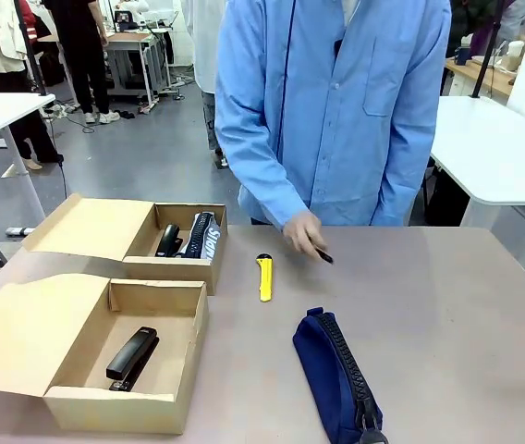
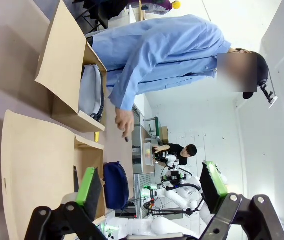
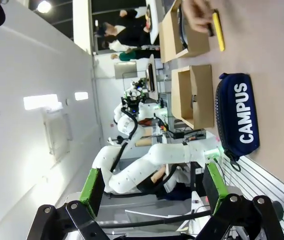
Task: Place items inside the box.
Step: Pick up a Pencil pouch or Stapler and place it inside the Mailer Box closest to the robot.
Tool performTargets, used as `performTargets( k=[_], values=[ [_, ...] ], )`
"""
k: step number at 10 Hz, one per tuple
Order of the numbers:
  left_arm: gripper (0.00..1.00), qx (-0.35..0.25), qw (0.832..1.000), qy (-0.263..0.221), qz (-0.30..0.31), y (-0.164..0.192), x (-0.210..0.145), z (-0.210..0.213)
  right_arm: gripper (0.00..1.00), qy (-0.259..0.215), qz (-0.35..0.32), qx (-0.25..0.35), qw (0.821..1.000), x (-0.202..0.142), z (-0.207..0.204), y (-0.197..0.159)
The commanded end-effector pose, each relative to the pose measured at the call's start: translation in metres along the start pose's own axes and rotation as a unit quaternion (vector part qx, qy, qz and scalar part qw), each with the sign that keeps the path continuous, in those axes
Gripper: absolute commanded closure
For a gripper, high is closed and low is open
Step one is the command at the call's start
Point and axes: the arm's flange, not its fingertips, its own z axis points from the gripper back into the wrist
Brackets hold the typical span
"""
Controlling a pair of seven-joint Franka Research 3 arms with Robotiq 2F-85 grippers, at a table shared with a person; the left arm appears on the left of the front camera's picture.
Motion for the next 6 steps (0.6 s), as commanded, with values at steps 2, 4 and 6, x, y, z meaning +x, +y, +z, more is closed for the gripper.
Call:
performTargets(
  k=[2, 4, 6],
  values=[
    [0.0, -0.012, 1.0, -0.005, -0.01, -0.001, 0.0, -0.001, 0.0, 0.055, 0.041, -0.142, 0.987, -0.019, -0.092, 0.044],
    [0.0, -0.012, 1.0, -0.005, -0.01, -0.001, 0.0, -0.001, 0.0, 0.113, 0.051, -0.282, 0.951, -0.038, -0.173, 0.045],
    [0.0, -0.012, 1.0, -0.005, -0.01, -0.001, 0.0, -0.001, 0.0, 0.148, 0.073, -0.423, 0.891, -0.053, -0.272, 0.016]
  ],
)
